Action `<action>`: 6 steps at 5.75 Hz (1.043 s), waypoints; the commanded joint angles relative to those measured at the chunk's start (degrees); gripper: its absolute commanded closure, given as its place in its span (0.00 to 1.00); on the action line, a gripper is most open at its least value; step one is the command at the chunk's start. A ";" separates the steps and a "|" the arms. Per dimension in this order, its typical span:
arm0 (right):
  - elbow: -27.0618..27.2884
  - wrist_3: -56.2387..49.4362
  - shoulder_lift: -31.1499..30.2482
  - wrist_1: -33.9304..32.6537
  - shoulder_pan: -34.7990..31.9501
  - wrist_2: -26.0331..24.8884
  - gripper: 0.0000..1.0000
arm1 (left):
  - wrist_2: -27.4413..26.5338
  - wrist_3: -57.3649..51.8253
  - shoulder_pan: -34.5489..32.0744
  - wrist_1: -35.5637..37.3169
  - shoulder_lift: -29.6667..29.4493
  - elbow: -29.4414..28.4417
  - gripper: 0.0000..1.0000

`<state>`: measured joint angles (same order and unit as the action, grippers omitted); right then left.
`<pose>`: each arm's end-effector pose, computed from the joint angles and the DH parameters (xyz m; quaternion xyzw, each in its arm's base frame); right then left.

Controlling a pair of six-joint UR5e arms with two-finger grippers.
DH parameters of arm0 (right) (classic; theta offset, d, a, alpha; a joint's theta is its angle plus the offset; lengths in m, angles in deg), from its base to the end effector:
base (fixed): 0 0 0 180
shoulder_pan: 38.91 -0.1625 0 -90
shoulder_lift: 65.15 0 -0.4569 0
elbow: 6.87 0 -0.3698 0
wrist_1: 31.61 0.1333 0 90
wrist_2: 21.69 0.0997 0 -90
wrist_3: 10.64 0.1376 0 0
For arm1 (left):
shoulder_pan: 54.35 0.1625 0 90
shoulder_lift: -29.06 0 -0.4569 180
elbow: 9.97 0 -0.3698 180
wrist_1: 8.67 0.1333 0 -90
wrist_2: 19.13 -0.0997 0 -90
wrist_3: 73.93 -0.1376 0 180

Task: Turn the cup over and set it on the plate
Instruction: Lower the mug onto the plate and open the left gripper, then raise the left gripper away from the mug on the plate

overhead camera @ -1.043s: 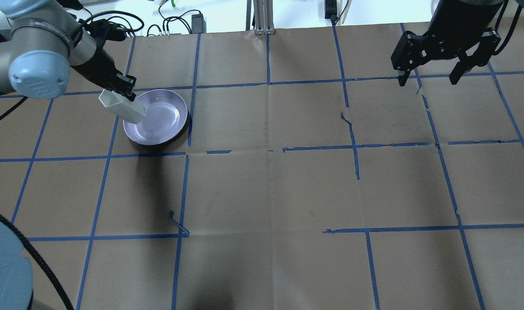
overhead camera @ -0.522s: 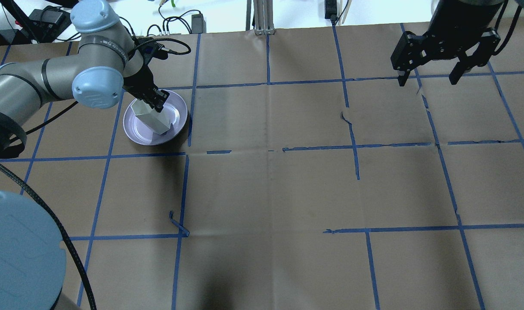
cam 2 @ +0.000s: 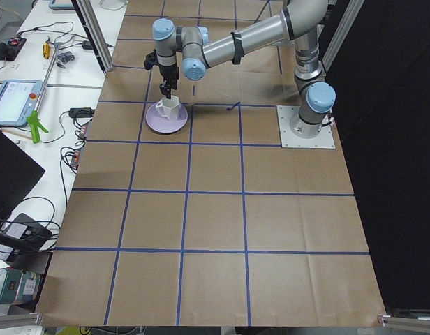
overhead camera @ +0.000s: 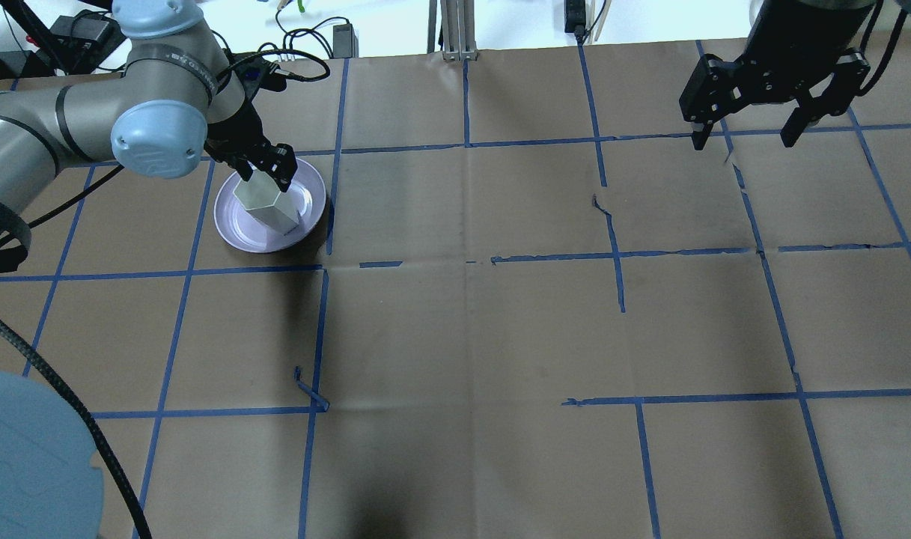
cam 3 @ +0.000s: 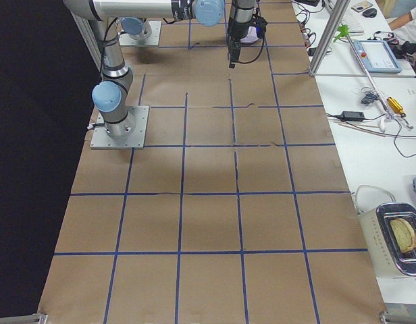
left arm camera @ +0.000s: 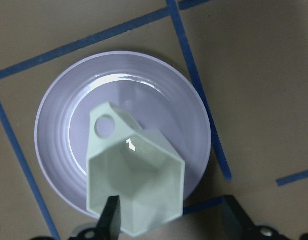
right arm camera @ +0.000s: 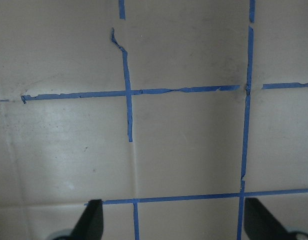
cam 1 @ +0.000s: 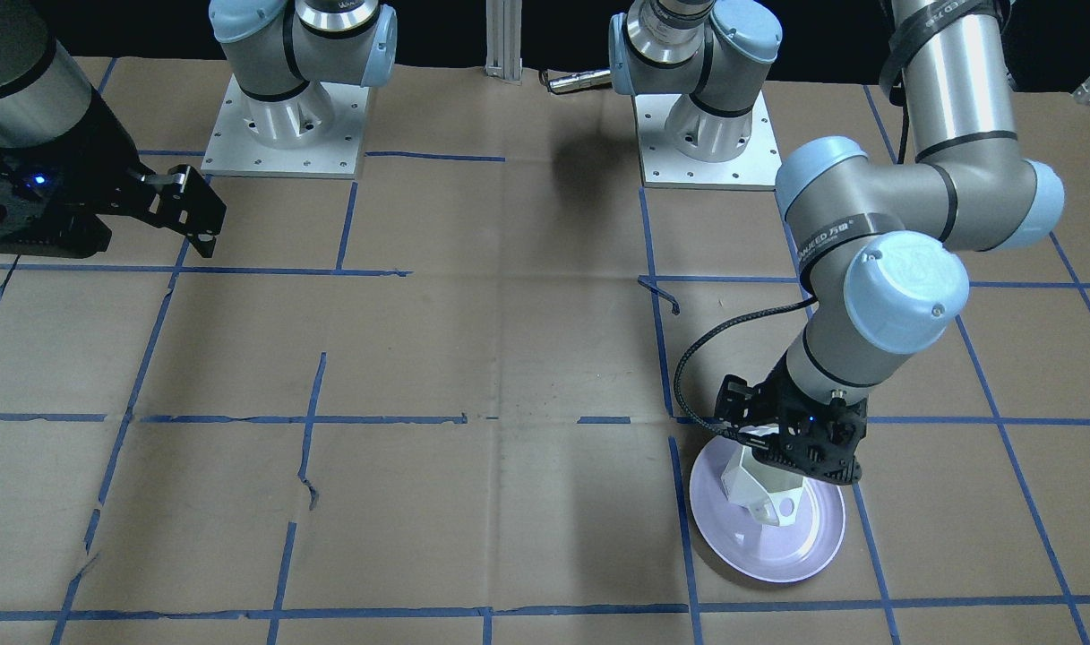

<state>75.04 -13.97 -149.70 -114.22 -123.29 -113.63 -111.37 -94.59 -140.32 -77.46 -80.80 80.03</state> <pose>0.0790 -0.5110 0.4891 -0.0193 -0.9988 -0.0426 0.0136 -0.0850 -0.6134 0.3315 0.1443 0.9893 -0.0073 0.0216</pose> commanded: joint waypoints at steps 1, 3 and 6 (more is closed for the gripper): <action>0.00 0.00 0.00 0.00 0.00 0.00 0.00 | -0.75 9.62 -2.95 -12.17 7.26 -3.85 0.01; 0.00 0.00 0.00 0.00 0.00 0.00 0.00 | -0.66 13.71 -4.99 -23.56 14.02 -7.39 0.02; 0.00 0.00 0.00 0.00 0.00 0.00 0.00 | 0.12 14.94 -4.12 -22.88 17.74 -4.05 0.01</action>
<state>75.04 -13.97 -149.70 -114.22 -123.29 -113.63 -111.94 -80.50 -145.05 -100.43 -64.21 75.27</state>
